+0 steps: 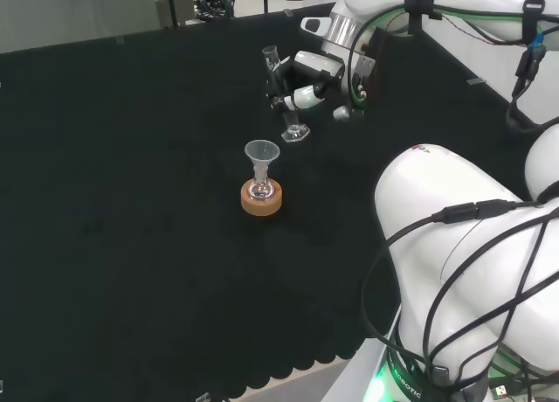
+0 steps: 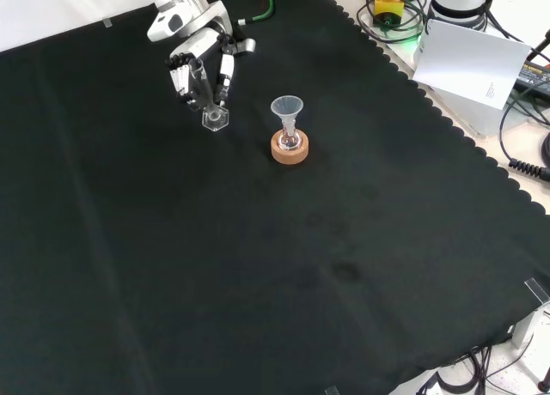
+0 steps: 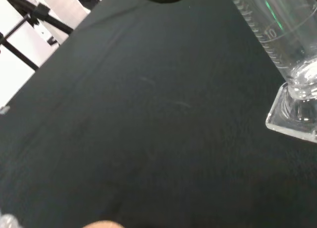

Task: Put the graduated cylinder back on the table.

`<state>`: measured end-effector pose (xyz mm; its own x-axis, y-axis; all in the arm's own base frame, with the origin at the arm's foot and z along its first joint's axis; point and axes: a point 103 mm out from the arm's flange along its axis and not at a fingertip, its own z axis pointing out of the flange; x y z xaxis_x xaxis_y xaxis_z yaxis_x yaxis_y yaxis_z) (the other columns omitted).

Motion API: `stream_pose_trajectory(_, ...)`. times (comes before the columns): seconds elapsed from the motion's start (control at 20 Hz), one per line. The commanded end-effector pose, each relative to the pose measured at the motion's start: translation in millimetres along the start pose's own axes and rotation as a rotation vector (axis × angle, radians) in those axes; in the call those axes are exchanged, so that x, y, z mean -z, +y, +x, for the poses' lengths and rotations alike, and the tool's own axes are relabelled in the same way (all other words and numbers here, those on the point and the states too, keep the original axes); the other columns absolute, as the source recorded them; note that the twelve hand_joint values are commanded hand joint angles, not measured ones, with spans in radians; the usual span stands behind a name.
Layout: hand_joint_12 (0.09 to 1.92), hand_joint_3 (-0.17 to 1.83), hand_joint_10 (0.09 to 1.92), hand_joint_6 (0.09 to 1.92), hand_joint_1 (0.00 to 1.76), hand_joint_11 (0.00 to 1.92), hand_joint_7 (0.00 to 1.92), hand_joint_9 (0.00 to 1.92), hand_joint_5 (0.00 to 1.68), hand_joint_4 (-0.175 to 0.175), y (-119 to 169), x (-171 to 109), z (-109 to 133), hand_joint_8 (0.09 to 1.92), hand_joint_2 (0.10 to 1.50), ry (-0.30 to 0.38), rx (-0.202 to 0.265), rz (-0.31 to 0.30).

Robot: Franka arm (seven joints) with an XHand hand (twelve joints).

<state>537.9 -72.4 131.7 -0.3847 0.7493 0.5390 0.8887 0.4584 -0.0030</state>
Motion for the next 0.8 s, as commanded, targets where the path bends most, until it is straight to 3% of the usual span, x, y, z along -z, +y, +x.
stream_pose_trajectory(0.05,0.79,0.0,0.7,0.88,1.39,1.21,0.97,1.2,1.04,-0.175,15,-11,-4,1.0,1.05,0.026,0.024,-0.055)
stream_pose_trajectory(0.45,0.8,0.0,0.72,0.9,1.39,1.2,0.95,1.19,1.03,-0.175,38,-24,-9,1.02,1.06,0.068,0.04,-0.103)
stream_pose_trajectory(0.8,0.81,0.0,0.74,0.92,1.39,1.18,0.94,1.18,1.01,-0.175,53,-29,-24,1.05,1.07,0.07,0.023,-0.141)
